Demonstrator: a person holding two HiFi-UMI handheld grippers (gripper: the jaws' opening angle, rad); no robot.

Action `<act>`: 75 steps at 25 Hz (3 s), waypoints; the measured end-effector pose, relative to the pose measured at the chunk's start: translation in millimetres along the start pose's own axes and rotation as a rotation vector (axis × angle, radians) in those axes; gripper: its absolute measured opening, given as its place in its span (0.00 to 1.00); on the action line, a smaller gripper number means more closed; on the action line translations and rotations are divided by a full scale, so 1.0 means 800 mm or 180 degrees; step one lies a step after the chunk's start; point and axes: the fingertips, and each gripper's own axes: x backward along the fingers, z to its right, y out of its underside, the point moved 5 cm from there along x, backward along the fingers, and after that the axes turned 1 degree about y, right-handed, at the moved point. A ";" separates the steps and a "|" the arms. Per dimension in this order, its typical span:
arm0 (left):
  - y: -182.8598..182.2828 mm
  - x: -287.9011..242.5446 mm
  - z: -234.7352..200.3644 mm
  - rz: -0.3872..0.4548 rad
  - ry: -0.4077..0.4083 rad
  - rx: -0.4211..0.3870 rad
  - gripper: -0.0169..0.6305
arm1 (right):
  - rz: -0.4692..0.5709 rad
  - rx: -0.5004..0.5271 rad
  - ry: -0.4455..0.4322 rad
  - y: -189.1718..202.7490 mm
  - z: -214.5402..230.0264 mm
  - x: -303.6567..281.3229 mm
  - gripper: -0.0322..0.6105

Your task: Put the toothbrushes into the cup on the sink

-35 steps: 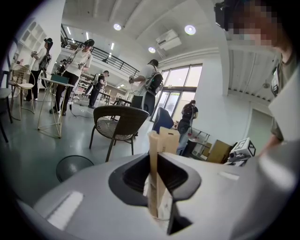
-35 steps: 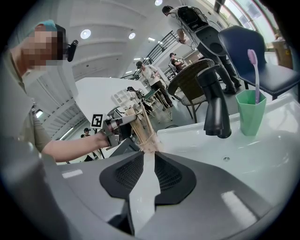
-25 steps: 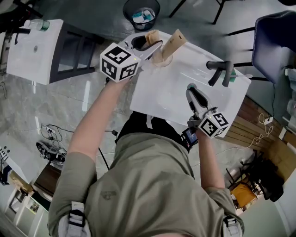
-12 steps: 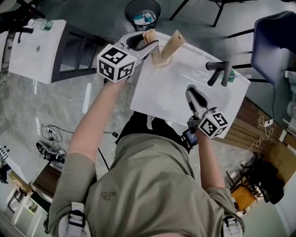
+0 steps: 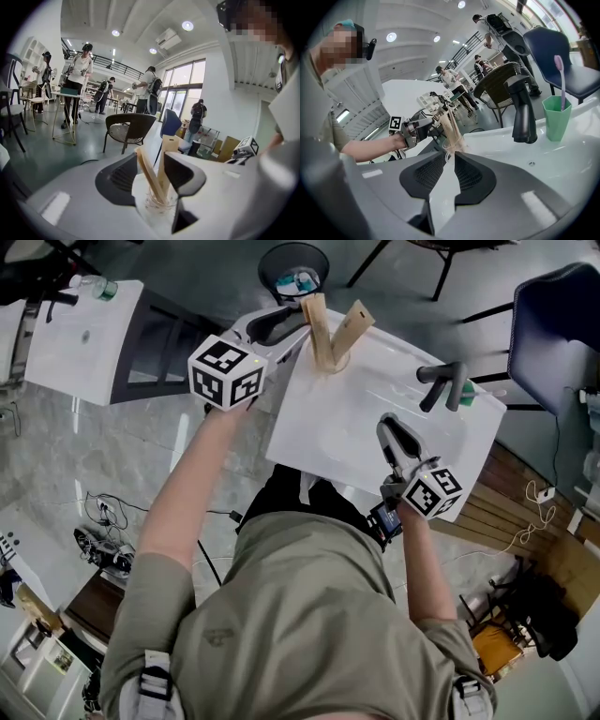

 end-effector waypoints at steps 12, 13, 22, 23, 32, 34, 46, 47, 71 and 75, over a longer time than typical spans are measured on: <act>-0.020 0.040 0.047 0.0137 0.0018 -0.0121 0.26 | 0.0067 0.0091 -0.0090 0.003 -0.019 0.018 0.18; -0.019 0.043 0.052 0.0136 0.0024 -0.0131 0.26 | 0.0073 0.0098 -0.0092 0.004 -0.020 0.020 0.18; -0.013 0.079 0.114 0.0199 0.0175 -0.0260 0.16 | 0.0165 0.0147 -0.0138 0.009 -0.033 0.040 0.18; -0.014 0.084 0.120 0.0210 0.0190 -0.0277 0.14 | 0.0174 0.0153 -0.0142 0.009 -0.035 0.042 0.18; -0.013 0.116 0.163 0.0290 0.0249 -0.0308 0.07 | 0.0255 0.0197 -0.0186 0.006 -0.051 0.060 0.18; -0.010 0.121 0.169 0.0291 0.0247 -0.0291 0.06 | 0.0274 0.0209 -0.0205 0.005 -0.054 0.062 0.18; 0.016 0.143 0.191 0.0233 0.0238 -0.0159 0.04 | 0.0317 0.0269 -0.0370 -0.001 -0.079 0.068 0.18; 0.019 0.145 0.194 0.0229 0.0244 -0.0139 0.04 | 0.0318 0.0274 -0.0392 -0.002 -0.082 0.068 0.17; 0.090 0.149 0.248 0.0021 0.0381 0.0133 0.04 | 0.0220 0.0388 -0.0694 -0.001 -0.116 0.076 0.07; 0.094 0.147 0.253 0.0031 0.0381 0.0143 0.04 | 0.0180 0.0413 -0.0702 -0.001 -0.117 0.079 0.07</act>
